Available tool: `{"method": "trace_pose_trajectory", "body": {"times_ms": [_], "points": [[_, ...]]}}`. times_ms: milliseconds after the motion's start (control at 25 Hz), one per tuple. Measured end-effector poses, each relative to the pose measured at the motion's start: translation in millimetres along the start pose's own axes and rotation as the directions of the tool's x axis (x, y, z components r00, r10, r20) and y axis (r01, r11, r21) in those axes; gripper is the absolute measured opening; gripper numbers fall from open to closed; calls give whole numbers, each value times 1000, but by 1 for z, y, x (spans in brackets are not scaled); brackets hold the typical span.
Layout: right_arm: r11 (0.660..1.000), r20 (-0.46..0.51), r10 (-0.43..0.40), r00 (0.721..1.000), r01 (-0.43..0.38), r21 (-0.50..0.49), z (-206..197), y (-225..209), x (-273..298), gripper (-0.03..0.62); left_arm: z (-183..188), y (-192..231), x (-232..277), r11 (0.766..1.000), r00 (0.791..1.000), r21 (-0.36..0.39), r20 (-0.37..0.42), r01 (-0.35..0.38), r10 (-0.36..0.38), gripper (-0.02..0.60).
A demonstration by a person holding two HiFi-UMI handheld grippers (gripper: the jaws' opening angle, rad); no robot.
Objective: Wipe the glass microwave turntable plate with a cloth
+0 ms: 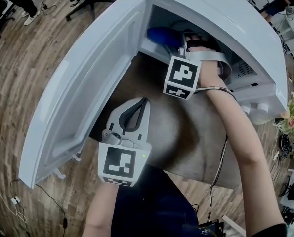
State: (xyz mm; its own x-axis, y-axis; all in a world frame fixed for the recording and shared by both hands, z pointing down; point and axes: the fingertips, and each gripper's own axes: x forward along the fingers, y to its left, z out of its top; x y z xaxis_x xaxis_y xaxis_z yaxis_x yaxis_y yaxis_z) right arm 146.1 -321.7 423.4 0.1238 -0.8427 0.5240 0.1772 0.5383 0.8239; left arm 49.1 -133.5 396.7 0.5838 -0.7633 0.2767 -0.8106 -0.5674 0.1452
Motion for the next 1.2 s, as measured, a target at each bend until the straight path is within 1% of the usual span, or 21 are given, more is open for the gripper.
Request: {"method": "trace_pose_trajectory", "body": {"times_ms": [160, 400, 600, 800, 880, 960, 1040, 1200], "points": [[998, -17, 3, 1000, -4, -58, -5, 4, 1, 63, 0, -2, 2, 1000, 1000, 0, 1, 3, -3, 5], [989, -65, -5, 998, -5, -151, -27, 13, 0, 63, -2, -5, 6, 1000, 1000, -1, -6, 10, -10, 5], [962, -121, -6, 993, -27, -271, -46, 20, -3, 62, -2, -10, 8, 1000, 1000, 3, -8, 21, -21, 5], [929, -203, 11, 979, -85, -360, -70, 34, -4, 61, 0, -13, 10, 1000, 1000, 7, -8, 26, -26, 5], [911, -244, 27, 969, -124, -393, -79, 40, -5, 61, 0, -14, 11, 1000, 1000, 4, -4, 27, -27, 5], [883, -300, 49, 953, -182, -433, -89, 47, -7, 60, 1, -15, 11, 1000, 1000, 3, -1, 27, -27, 5], [851, -358, 70, 931, -243, -466, -99, 53, -9, 60, 1, -15, 11, 1000, 1000, 10, -6, 28, -28, 5], [777, -440, 80, 894, -332, -534, -111, 61, -13, 61, -1, -16, 10, 1000, 1000, 12, -10, 29, -28, 5]]}}
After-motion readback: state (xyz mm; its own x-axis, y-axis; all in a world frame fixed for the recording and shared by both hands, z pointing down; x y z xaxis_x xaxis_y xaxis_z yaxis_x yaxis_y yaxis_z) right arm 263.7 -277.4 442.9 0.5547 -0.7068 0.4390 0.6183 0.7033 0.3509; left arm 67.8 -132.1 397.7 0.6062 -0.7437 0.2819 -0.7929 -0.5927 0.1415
